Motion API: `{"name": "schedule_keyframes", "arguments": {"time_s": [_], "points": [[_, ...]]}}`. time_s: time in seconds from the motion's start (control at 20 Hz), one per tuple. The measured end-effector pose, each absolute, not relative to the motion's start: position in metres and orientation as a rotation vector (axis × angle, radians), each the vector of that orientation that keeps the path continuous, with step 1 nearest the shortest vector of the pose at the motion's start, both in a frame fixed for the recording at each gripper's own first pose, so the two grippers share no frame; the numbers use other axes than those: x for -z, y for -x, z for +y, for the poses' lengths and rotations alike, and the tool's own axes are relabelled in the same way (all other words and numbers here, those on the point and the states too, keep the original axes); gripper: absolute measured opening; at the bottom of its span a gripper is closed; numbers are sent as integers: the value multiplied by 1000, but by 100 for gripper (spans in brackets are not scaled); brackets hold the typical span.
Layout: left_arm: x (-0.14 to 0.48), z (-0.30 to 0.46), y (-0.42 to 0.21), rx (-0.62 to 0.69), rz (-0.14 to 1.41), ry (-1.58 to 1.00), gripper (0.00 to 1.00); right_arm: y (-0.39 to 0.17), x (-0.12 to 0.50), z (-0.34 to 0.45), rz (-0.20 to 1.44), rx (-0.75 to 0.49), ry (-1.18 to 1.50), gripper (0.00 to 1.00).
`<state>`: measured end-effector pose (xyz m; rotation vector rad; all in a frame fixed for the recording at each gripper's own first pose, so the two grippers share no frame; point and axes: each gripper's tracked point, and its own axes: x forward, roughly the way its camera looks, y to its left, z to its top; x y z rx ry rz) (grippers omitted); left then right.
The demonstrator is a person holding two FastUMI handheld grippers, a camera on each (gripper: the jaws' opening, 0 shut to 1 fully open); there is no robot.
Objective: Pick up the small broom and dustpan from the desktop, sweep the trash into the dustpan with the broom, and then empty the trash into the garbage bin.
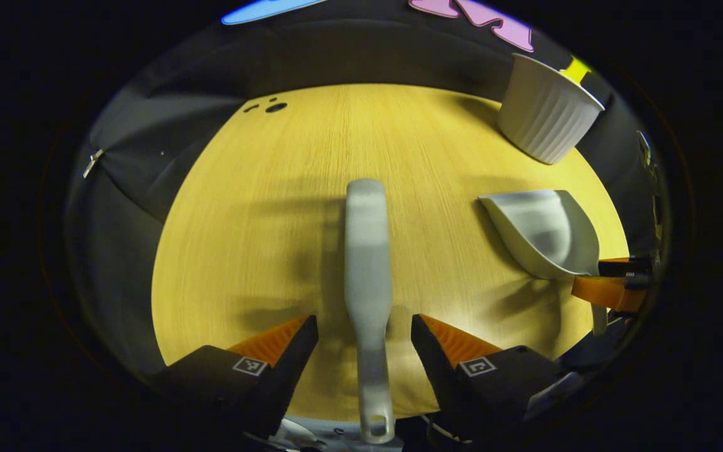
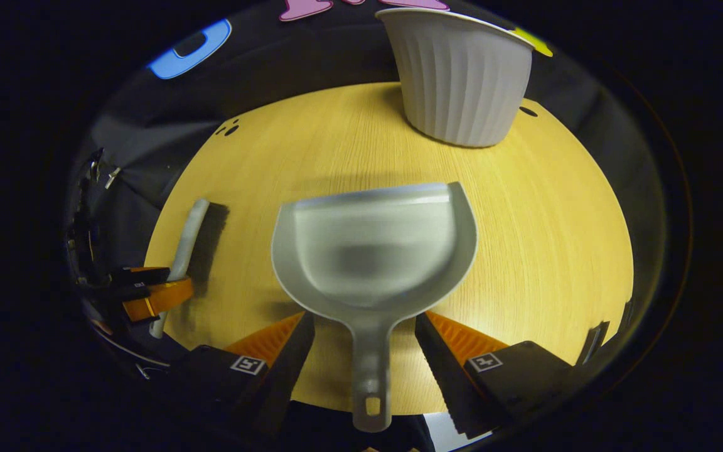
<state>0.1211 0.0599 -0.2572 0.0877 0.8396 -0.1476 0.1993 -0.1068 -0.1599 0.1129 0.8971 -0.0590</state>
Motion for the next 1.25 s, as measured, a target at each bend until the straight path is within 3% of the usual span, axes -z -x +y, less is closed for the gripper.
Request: {"name": "schedule_keyframes", "arguments": {"time_s": [0.6, 0.8, 1.05, 1.25], "points": [[35, 54, -16, 185, 205, -41, 96, -210, -6, -108, 310, 121, -16, 99], [-18, 59, 15, 150, 74, -87, 96, -199, -61, -108, 158, 108, 19, 99], [-40, 48, 36, 137, 9, -54, 96, -170, -112, -112, -12, 95, 47, 99], [-38, 37, 46, 116, -3, -6, 96, -161, -111, -131, -18, 45, 90, 99]]}}
